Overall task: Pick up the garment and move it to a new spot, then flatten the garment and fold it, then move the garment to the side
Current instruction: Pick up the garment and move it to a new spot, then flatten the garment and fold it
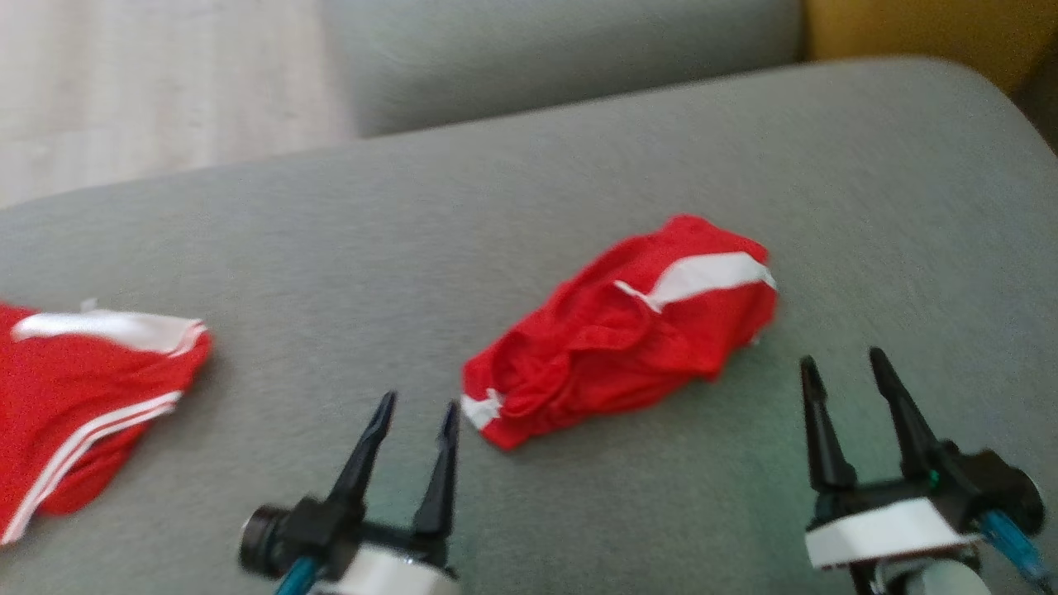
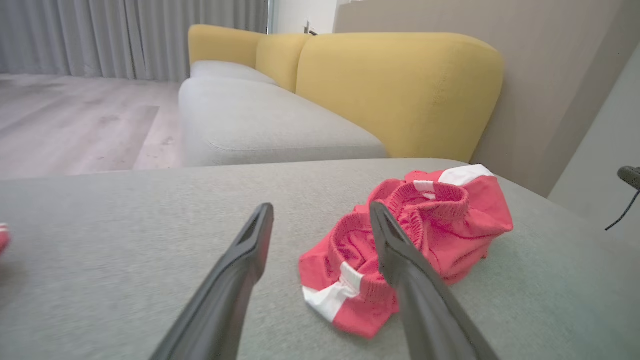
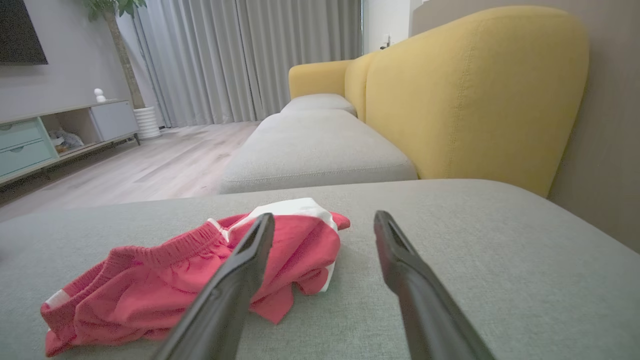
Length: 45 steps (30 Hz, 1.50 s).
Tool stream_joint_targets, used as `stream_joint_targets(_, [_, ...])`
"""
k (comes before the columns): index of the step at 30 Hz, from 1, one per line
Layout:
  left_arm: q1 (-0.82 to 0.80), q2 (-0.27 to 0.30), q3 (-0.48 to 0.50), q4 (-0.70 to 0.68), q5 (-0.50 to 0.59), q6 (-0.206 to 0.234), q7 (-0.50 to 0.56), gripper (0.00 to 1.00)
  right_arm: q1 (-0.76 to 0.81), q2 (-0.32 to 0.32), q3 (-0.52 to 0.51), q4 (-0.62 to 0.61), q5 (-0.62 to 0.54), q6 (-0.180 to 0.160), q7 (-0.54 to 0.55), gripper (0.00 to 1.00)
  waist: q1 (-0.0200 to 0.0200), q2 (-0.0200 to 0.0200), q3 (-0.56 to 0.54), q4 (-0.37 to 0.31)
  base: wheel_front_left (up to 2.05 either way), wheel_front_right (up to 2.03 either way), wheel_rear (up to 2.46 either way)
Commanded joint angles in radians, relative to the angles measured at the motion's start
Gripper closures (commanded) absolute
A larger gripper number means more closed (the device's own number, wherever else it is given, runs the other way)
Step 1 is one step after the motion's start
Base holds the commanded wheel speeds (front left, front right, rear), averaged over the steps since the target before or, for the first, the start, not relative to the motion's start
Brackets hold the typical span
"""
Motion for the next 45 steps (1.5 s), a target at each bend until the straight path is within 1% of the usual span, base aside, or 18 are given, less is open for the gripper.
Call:
stream_joint_targets(1, [-0.014, -0.017, 0.072, -0.074, 0.015, 0.019, -0.01, 0.0, -0.004, -0.004, 0.008, -0.048, -0.005, -0.001, -0.004, 0.0, 0.0002, -0.0001, -0.076, 0.087, 0.0, 0.0, 0.0])
stream_joint_targets(4, [0.06, -0.022, 0.143, -0.154, 0.041, 0.043, -0.01, 0.0, 0.034, -0.004, 0.001, -0.07, -0.02, -0.001, -0.004, 0.0, 0.0002, -0.0001, -0.103, 0.119, 0.0, 0.0, 0.0])
stream_joint_targets(5, [0.06, -0.022, 0.143, -0.154, 0.041, 0.043, -0.01, 0.0, 0.034, -0.004, 0.001, -0.07, -0.02, -0.001, -0.004, 0.0, 0.0002, -0.0001, -0.103, 0.119, 0.0, 0.0, 0.0])
stream_joint_targets(8, [0.118, -0.023, 0.17, -0.213, 0.047, 0.066, -0.01, 0.0, 0.067, -0.004, 0.028, -0.08, -0.049, -0.001, -0.004, 0.0, 0.0002, -0.0001, -0.125, 0.135, 0.0, 0.0, 0.0])
stream_joint_targets(10, [0.148, -0.024, 0.174, -0.23, 0.054, 0.078, -0.01, 0.0, 0.084, -0.004, 0.034, -0.077, -0.052, -0.001, -0.004, 0.0, 0.0002, -0.0001, -0.133, 0.141, 0.0, 0.0, 0.0])
stream_joint_targets(13, [0.173, -0.024, 0.168, -0.235, 0.073, 0.081, -0.01, 0.0, 0.097, -0.004, 0.033, -0.076, -0.054, -0.001, -0.004, 0.0, 0.0002, -0.0001, -0.137, 0.147, 0.0, 0.0, 0.0])
stream_joint_targets(19, [0.179, -0.024, 0.154, -0.231, 0.106, 0.095, -0.01, 0.0, 0.081, -0.004, 0.031, -0.068, -0.06, -0.001, -0.004, 0.0, 0.0002, -0.0001, -0.125, 0.151, 0.0, 0.0, 0.0])
stream_joint_targets(32, [0.169, -0.024, 0.145, -0.22, 0.116, 0.106, -0.01, 0.0, 0.064, -0.004, 0.028, -0.055, -0.062, -0.001, -0.004, 0.0, 0.0002, -0.0001, -0.119, 0.159, 0.0, 0.0, 0.0])
stream_joint_targets(45, [0.164, -0.024, 0.134, -0.202, 0.118, 0.097, -0.01, 0.0, 0.06, -0.004, 0.033, -0.049, -0.059, -0.001, -0.004, 0.0, 0.0002, -0.0001, -0.121, 0.162, 0.0, 0.0, 0.0])
